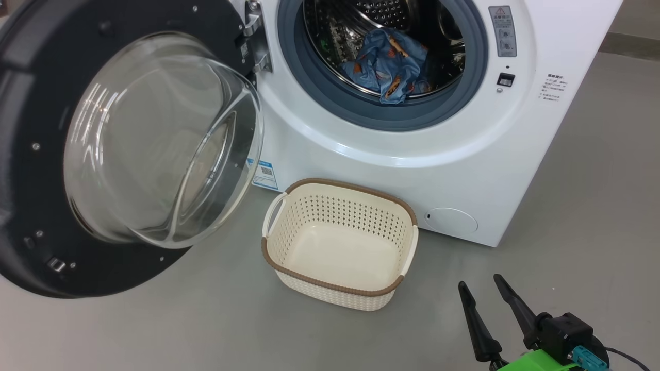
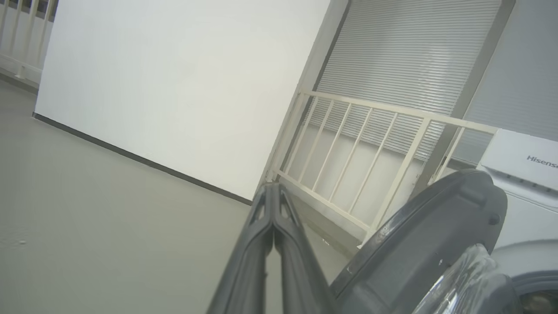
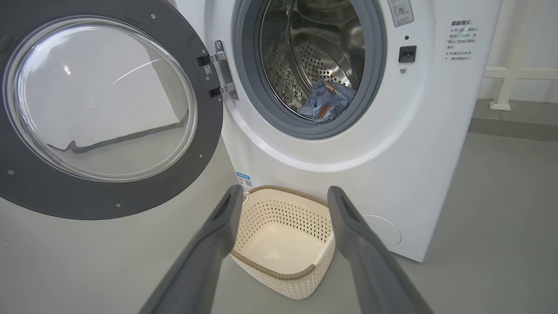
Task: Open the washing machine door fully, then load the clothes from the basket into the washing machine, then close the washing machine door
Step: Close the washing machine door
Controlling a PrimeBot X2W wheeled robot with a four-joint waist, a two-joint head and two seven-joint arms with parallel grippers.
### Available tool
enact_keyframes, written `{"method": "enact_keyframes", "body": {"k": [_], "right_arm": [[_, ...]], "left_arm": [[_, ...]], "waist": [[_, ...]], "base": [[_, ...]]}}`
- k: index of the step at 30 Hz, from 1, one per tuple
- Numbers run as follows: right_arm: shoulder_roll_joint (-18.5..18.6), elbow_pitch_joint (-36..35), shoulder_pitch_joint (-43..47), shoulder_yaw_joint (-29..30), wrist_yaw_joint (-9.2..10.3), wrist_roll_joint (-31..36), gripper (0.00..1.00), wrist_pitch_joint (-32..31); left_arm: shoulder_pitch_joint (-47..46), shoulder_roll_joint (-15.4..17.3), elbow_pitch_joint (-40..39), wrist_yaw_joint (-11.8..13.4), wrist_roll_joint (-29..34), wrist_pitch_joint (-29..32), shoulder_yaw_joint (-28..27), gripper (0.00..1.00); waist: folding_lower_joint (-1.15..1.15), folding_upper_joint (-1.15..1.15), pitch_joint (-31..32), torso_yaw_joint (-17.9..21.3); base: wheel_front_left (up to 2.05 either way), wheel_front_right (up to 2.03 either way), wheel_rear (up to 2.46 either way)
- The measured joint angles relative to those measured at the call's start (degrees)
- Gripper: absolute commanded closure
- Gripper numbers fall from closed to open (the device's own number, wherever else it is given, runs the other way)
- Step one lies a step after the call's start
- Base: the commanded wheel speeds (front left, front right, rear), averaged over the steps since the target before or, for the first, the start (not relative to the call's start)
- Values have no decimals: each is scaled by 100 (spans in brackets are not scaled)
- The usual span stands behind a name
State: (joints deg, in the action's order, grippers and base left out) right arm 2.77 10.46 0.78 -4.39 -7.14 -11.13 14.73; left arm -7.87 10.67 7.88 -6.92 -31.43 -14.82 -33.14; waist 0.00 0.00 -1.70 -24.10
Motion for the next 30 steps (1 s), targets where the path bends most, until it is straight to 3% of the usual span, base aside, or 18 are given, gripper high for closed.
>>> {"method": "enact_keyframes", "body": {"k": [9, 11, 20, 30], "right_arm": [[-1, -10, 0, -1, 0, -1, 0, -1], [0, -22, -1, 2, 0, 0, 0, 0], [1, -21, -43, 5, 0, 23, 0, -1], [4, -24, -226, 8, 0, 96, 0, 0]], "left_arm": [[-618, 903, 854, -41, -1590, 149, 148, 100], [-805, 1113, 1057, -41, -2221, 347, 241, 100], [-1311, 1425, 1945, -41, -3891, 1273, 229, 100], [-1508, 1650, 2457, -41, -4799, 2213, 321, 100]], "waist": [[0, 0, -39, 103], [0, 0, -78, 139], [0, 0, -246, 251], [0, 0, -504, 432]], "base": [[0, 0, 0], [0, 0, 0], [0, 0, 0], [0, 0, 0]]}}
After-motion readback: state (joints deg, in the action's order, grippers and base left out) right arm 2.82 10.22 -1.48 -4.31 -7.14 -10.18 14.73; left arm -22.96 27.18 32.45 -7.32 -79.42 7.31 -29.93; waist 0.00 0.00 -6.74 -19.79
